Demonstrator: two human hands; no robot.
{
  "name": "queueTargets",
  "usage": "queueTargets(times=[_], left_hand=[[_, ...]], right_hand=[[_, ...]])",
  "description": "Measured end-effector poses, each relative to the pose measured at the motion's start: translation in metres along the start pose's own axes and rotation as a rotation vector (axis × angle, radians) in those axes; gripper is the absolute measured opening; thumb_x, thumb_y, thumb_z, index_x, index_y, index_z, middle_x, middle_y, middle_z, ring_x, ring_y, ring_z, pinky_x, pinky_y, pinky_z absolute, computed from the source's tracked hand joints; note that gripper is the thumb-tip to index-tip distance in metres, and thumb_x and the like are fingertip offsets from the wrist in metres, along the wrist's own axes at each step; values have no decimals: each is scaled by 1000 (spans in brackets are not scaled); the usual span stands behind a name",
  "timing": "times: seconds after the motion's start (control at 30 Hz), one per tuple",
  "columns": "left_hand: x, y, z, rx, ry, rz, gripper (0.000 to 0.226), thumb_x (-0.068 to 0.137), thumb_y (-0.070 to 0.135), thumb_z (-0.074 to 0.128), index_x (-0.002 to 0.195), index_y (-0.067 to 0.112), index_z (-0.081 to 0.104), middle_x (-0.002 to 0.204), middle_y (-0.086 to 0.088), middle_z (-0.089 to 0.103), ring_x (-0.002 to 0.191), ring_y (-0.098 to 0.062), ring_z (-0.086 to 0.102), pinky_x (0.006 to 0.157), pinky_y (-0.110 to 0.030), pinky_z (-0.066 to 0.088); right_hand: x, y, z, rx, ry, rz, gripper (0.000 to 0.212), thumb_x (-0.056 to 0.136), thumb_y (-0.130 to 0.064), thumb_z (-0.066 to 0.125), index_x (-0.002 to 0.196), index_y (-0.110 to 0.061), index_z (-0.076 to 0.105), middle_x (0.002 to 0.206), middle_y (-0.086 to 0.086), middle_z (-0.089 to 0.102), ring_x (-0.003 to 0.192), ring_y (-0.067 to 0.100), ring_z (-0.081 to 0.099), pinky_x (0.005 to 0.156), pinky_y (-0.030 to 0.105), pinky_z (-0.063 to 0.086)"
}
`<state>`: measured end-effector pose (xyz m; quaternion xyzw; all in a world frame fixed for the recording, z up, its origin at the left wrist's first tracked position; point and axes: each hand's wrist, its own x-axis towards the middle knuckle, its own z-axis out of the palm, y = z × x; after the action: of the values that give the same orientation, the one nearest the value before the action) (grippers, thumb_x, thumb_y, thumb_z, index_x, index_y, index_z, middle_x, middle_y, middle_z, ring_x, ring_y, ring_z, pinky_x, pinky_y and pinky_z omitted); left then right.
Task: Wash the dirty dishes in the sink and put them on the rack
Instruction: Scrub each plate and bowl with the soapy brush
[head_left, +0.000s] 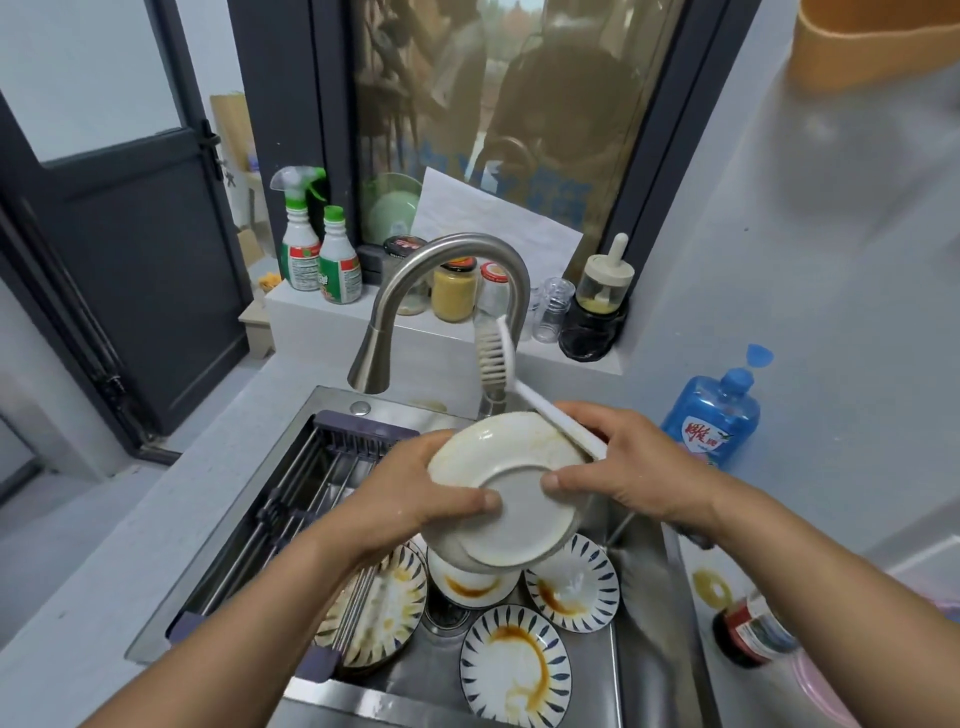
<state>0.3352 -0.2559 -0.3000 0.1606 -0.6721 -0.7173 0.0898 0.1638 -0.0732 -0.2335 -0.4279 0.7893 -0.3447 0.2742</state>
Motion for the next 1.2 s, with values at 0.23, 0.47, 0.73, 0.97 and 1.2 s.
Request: queueTargets(times=[0.23, 0.47, 0.73, 0.97, 1.2], left_hand=[[12, -7, 16, 208, 149, -6, 37, 78, -3, 76, 107, 21, 73, 98, 1, 77, 91, -16, 73, 76, -27, 59], [17, -15, 14, 229, 329, 2, 33, 75, -2, 81, 101, 17, 73, 90, 2, 73, 82, -12, 65, 64, -22, 49], [7, -24, 9, -122, 384, 31, 42, 74, 0, 85, 108, 20, 71, 99, 1, 78, 93, -18, 74, 80, -39, 62], [12, -31, 24, -143, 367, -12, 40, 76, -6, 80, 102, 24, 71, 95, 4, 79, 98, -22, 72, 79, -34, 60], [10, -28, 15, -470, 393, -15, 48, 71, -5, 80, 115, 10, 68, 107, -16, 76, 103, -35, 72, 86, -47, 60]], right_hand=[[4, -25, -12, -685, 91, -214, 50, 96, -53, 59, 145, -52, 46, 110, -17, 53, 98, 5, 52, 78, 25, 39], [-30, -54, -6, -1130, -22, -242, 56, 95, -63, 3, 148, -60, 20, 86, -11, 48, 87, 20, 60, 65, 34, 50], [-22, -7, -45, -725, 99, 104, 35, 104, -53, 39, 137, -56, 52, 69, -19, 52, 62, 1, 48, 56, 26, 38], [-24, -25, -9, -914, 28, -87, 44, 99, -67, 24, 142, -67, 30, 110, -15, 69, 98, 15, 64, 81, 41, 55], [-23, 9, -34, -563, 89, 78, 28, 103, -52, 43, 125, -66, 51, 88, -19, 68, 77, 1, 60, 76, 31, 54]])
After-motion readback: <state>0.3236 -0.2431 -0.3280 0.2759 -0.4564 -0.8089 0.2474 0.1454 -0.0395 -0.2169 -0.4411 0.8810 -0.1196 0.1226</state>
